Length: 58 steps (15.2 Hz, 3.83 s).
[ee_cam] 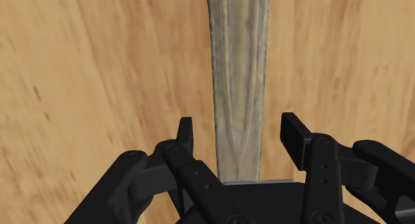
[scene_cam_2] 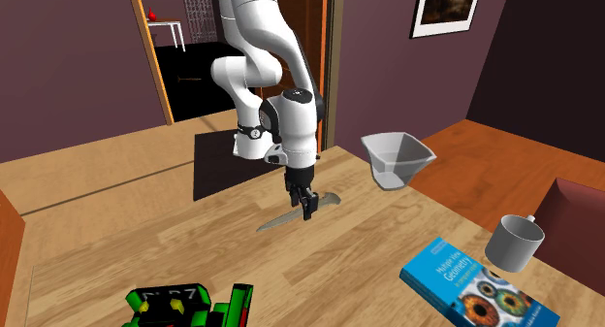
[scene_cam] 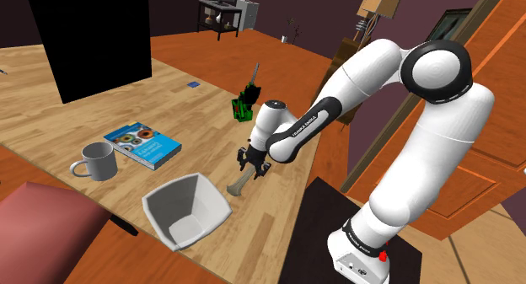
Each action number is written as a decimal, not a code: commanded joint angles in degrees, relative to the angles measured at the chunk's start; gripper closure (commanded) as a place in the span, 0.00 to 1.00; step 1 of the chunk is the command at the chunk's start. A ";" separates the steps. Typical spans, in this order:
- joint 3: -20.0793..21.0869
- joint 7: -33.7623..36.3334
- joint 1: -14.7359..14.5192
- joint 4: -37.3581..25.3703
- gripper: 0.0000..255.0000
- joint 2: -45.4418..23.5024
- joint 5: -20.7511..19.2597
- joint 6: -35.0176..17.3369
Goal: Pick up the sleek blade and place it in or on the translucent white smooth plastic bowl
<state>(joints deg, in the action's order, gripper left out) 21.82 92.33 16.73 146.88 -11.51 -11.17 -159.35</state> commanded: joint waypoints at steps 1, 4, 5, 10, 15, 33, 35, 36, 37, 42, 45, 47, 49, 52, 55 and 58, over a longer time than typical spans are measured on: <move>-0.05 -0.01 0.02 -0.08 1.00 -0.27 -0.02 -0.26; -0.09 0.03 -0.01 -0.17 1.00 -0.35 -0.08 -0.25; -0.04 0.02 0.00 -0.11 1.00 -0.28 -0.03 -0.24; 2.44 -3.61 1.53 0.25 1.00 4.33 5.00 3.58; 3.72 -6.84 2.07 0.17 1.00 8.82 9.53 7.67; 3.11 -13.11 1.13 -3.33 1.00 22.18 18.14 23.48; 2.87 -13.43 1.02 -3.99 1.00 23.33 18.55 25.24; 2.76 -13.58 0.97 -4.34 1.00 23.88 18.73 26.12; 2.64 -13.71 0.92 -4.71 1.00 24.42 18.89 26.99; 2.03 -14.25 0.75 -6.71 1.00 26.84 19.50 31.32; 1.70 -14.48 0.69 -7.95 1.00 28.01 19.72 33.69; 3.65 -11.58 -0.59 -8.25 1.00 28.15 20.24 33.92; 5.65 -8.60 -1.79 -8.82 1.00 28.03 20.64 34.15; 8.75 -3.96 -3.41 -10.17 1.00 27.33 20.90 34.47; 11.96 0.92 -4.79 -12.09 1.00 25.98 20.66 34.77; 15.25 6.08 -5.94 -14.58 1.00 23.95 19.76 35.09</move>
<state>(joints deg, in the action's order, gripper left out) 35.85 96.29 11.15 133.82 13.35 9.09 -124.82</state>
